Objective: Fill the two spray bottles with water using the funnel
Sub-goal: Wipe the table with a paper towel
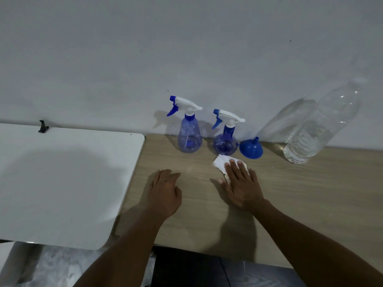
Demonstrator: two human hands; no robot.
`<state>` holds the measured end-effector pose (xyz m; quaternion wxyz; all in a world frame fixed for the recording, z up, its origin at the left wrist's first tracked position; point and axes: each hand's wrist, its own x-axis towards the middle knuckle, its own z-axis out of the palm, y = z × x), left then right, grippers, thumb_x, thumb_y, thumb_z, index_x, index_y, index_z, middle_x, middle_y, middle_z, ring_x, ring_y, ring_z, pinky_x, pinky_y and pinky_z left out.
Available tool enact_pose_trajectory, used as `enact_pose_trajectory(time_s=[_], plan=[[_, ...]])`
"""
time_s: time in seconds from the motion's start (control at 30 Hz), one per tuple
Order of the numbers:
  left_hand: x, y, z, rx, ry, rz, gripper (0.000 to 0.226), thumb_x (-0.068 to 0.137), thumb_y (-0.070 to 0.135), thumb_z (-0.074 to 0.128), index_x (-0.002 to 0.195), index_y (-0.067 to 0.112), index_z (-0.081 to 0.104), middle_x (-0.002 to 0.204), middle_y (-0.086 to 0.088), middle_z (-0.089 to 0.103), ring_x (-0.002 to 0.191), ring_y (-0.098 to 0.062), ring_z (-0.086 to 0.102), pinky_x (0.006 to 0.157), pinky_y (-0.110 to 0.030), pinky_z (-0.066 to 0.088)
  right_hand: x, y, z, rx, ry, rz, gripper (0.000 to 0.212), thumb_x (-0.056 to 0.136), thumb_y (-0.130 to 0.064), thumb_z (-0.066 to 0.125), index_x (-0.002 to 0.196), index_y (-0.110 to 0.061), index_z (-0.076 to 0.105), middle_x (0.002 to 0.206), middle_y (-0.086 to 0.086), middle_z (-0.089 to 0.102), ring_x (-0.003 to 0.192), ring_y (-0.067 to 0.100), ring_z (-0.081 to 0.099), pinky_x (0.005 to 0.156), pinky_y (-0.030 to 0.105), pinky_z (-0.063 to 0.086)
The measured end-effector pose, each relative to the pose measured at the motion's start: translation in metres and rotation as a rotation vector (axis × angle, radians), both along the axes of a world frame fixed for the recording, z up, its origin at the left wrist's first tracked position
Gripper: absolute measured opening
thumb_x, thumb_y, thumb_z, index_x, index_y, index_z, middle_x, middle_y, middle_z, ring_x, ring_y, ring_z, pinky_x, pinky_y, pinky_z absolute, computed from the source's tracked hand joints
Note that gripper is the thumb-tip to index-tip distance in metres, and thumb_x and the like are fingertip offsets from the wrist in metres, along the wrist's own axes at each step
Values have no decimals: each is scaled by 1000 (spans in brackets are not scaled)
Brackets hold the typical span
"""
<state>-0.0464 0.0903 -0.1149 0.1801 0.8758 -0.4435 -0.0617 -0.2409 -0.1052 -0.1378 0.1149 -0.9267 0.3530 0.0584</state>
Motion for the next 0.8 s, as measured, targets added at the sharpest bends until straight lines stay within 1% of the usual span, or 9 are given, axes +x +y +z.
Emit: enact_pose_trajectory(time_s=[0.17,0.3,0.37,0.43,0.5,0.57,0.63,0.73,0.8], plan=[[-17,-19,5,-15,-14,-68,55,78,31,42,127,20,65,133,-9,59,125,-31,52,108,-45,40,-16,-5,0,49,34,-93,100,77,-81,-16,159,-25,-11,167,3,-18,153,25,-18,122,54,-6],[-35,-31,14,-35,10,-130,48,83,22,54,130,19,63,137,-7,56,130,-27,49,110,-39,34,-47,-8,6,82,70,-323,98,83,-81,-4,159,-21,-8,167,5,-18,154,27,-14,120,59,-6],[-40,-31,14,-45,17,-134,48,82,22,53,128,19,64,135,-8,58,129,-27,50,109,-38,34,-60,-2,13,82,52,-383,90,90,-77,5,160,-21,0,168,6,-10,155,29,-8,119,62,-1],[-42,-27,11,-70,40,-112,50,78,22,50,125,17,67,131,-9,61,125,-29,53,107,-39,36,-63,-1,17,-5,-84,-431,81,95,-73,10,158,-22,14,169,7,4,155,29,3,120,63,9],[-39,-19,9,-92,36,-87,48,76,21,50,121,17,69,126,-9,63,122,-30,57,105,-41,41,-62,-5,16,-27,-129,-427,82,94,-72,8,160,-22,6,169,5,-3,155,24,-4,121,60,5],[-33,-11,7,-112,21,-63,46,75,20,52,117,16,70,122,-9,65,117,-31,59,102,-42,44,-62,-9,8,45,-71,-368,89,91,-76,4,160,-21,-4,168,3,-13,154,22,-13,122,58,-2],[-25,0,6,-135,8,-36,46,77,22,47,115,14,71,118,-11,66,113,-32,61,100,-42,46,-64,-6,-2,79,-24,-343,96,86,-79,1,160,-17,-6,167,5,-15,154,23,-15,122,58,-5],[-13,20,4,-163,19,0,51,78,27,39,113,11,72,116,-14,67,109,-36,62,97,-45,50,-64,21,-6,91,-89,-479,101,87,-81,7,159,-11,-7,167,11,-15,154,28,-15,122,56,-6],[-7,33,4,-170,24,42,47,79,21,43,114,9,72,116,-16,66,109,-38,62,97,-47,51,-53,48,-2,93,-115,-580,101,89,-79,12,159,-7,-5,167,16,-12,154,32,-13,123,58,-2]])
